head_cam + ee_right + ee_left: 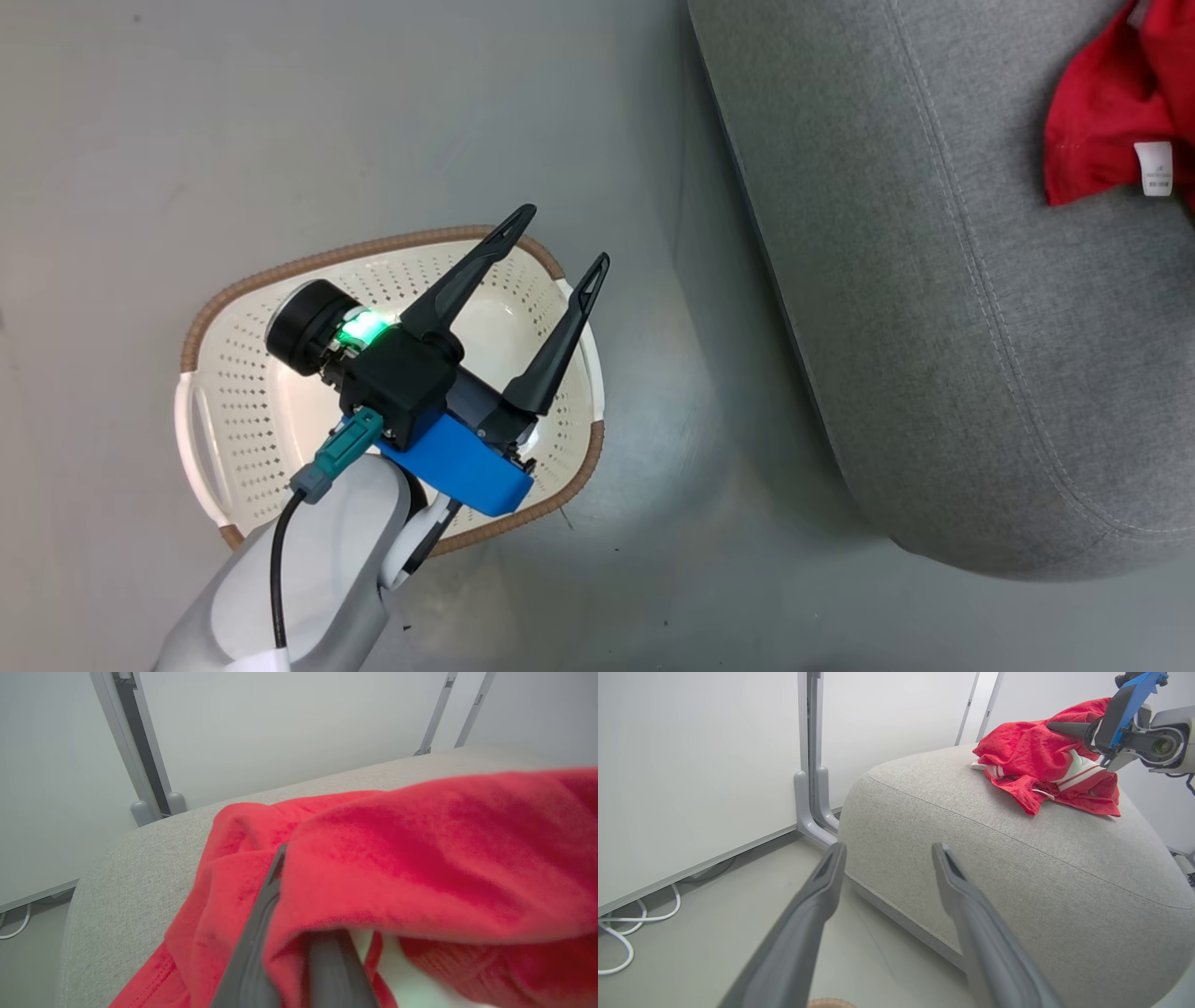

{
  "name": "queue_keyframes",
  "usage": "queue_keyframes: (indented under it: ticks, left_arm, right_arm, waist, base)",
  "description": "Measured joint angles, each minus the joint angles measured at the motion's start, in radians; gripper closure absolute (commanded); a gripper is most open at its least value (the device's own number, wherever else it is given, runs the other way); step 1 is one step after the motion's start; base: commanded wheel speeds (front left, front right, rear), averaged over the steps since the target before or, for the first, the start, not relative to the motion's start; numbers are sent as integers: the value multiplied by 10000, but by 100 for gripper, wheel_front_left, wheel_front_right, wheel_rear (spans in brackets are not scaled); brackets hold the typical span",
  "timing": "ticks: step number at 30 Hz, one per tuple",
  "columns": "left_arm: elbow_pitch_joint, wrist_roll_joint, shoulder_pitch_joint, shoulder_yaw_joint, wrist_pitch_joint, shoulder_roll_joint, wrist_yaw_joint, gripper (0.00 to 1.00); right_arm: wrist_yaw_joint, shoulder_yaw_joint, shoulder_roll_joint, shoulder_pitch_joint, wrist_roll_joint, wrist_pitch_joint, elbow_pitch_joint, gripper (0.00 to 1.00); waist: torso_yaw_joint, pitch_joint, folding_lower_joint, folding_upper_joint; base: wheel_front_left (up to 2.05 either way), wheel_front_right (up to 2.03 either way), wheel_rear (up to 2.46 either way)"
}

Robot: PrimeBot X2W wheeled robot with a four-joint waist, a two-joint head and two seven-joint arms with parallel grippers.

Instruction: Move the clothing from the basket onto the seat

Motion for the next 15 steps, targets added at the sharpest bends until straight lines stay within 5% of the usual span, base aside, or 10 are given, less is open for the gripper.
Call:
queue_keyframes:
  ticks: [1, 15]
  left_arm:
    - [23, -33, 0, 0, 0, -31, 0, 0]
    - [591, -514, 1006, 784, 0, -692, 0, 0]
  right_arm:
    - [0, 67, 0, 30, -29, 2, 35, 0]
    - [0, 1135, 169, 1770, -75, 330, -564, 0]
  waist:
    - [15, -65, 0, 0]
    - [301, -1801, -1, 0]
  base:
    - [0, 0, 0]
    - [0, 0, 0]
